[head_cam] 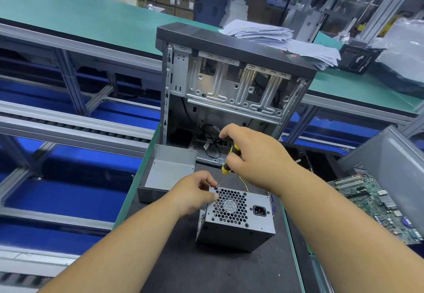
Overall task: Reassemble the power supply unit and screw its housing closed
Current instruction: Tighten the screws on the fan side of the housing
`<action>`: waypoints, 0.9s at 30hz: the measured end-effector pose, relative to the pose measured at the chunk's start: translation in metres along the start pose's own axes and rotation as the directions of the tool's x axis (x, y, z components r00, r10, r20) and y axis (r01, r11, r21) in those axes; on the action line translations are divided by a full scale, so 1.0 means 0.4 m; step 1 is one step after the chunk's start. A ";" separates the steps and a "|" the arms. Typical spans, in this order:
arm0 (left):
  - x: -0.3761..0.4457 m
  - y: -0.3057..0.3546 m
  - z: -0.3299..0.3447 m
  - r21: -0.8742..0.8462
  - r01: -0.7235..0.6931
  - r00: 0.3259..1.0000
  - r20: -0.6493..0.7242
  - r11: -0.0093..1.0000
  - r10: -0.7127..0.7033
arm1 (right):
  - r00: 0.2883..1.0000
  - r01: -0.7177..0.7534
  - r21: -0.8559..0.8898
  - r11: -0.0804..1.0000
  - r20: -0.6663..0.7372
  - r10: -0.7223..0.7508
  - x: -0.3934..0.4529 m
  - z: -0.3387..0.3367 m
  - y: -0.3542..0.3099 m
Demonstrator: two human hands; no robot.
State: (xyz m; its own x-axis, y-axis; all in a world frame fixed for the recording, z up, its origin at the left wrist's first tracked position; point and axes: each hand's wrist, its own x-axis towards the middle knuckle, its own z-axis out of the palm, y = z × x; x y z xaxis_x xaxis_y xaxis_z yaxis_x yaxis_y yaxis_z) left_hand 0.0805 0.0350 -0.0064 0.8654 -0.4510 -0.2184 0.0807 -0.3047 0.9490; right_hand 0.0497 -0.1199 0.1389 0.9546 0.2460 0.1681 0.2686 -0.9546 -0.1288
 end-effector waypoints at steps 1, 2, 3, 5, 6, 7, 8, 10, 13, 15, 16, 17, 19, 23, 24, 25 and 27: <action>0.000 0.000 0.000 0.007 0.000 1.000 0.000 1.000 0.000 | 1.000 0.005 -0.003 1.000 -0.004 -0.005 0.001 0.001 0.000; 0.001 0.000 -0.001 0.018 -0.001 1.000 -0.001 1.000 0.001 | 1.000 0.007 -0.021 1.000 -0.007 -0.007 0.002 0.003 0.000; 0.001 -0.001 -0.001 0.030 -0.002 1.000 0.000 1.000 0.002 | 1.000 0.005 -0.051 0.999 -0.011 -0.006 0.003 0.003 -0.001; 0.002 -0.002 -0.002 0.042 -0.007 1.000 0.000 0.999 0.007 | 1.000 -0.004 -0.114 0.993 -0.009 0.003 0.003 0.003 -0.002; 0.002 -0.002 -0.002 0.042 -0.006 1.000 0.000 0.999 0.006 | 1.000 -0.008 -0.117 0.993 -0.005 0.008 0.002 0.004 -0.001; 0.002 -0.002 -0.001 0.037 -0.005 1.000 0.002 0.999 0.005 | 1.000 -0.010 -0.094 0.995 0.000 0.010 0.000 0.004 -0.001; 0.001 -0.002 -0.001 0.032 -0.004 1.000 0.004 0.999 0.004 | 1.000 -0.012 -0.059 0.998 0.010 0.012 -0.001 0.004 -0.002; 0.000 -0.001 -0.002 0.041 -0.006 1.000 0.002 0.999 0.006 | 1.000 -0.004 -0.006 1.000 0.024 0.004 -0.002 0.002 -0.002; -0.001 0.000 -0.002 0.039 -0.011 1.000 -0.003 0.999 0.011 | 1.000 -0.002 -0.016 1.000 0.021 0.002 0.000 0.001 0.000; -0.001 0.000 -0.002 0.032 -0.010 1.000 -0.004 0.999 0.011 | 1.000 -0.016 -0.055 0.998 0.018 0.017 0.001 0.001 0.001; -0.002 0.001 -0.001 0.026 -0.008 1.000 -0.004 1.000 0.008 | 1.000 -0.022 -0.080 0.997 0.014 0.024 0.001 0.001 0.001; -0.002 0.001 -0.001 0.020 -0.006 1.000 -0.002 1.000 0.006 | 1.000 -0.027 -0.107 0.994 0.008 0.028 0.002 0.000 0.000; -0.003 0.001 0.000 0.020 -0.007 1.000 0.001 1.000 0.007 | 0.999 -0.034 -0.133 0.990 0.007 0.035 0.002 -0.003 0.000; -0.003 -0.002 -0.002 0.040 -0.013 1.000 -0.005 0.999 0.014 | 0.999 -0.034 -0.041 0.999 0.040 0.036 -0.003 -0.007 0.000; -0.002 -0.003 -0.002 0.041 -0.014 1.000 -0.006 0.999 0.014 | 0.998 -0.032 -0.007 0.999 0.050 0.032 -0.003 -0.009 0.001; -0.003 -0.003 -0.002 0.041 -0.013 1.000 -0.007 0.999 0.013 | 0.998 -0.028 0.020 0.999 0.059 0.027 -0.002 -0.011 0.002; -0.003 -0.002 -0.002 0.037 -0.009 1.000 -0.009 0.999 0.010 | 0.997 -0.018 0.046 0.999 0.073 0.015 0.000 -0.013 0.004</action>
State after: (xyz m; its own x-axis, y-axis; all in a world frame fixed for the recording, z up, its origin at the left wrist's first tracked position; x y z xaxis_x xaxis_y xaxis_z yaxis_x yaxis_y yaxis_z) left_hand 0.0797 0.0365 -0.0067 0.8703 -0.4467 -0.2073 0.0542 -0.3315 0.9419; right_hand 0.0496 -0.1224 0.1439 0.9654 0.2433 0.0943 0.2567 -0.9502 -0.1766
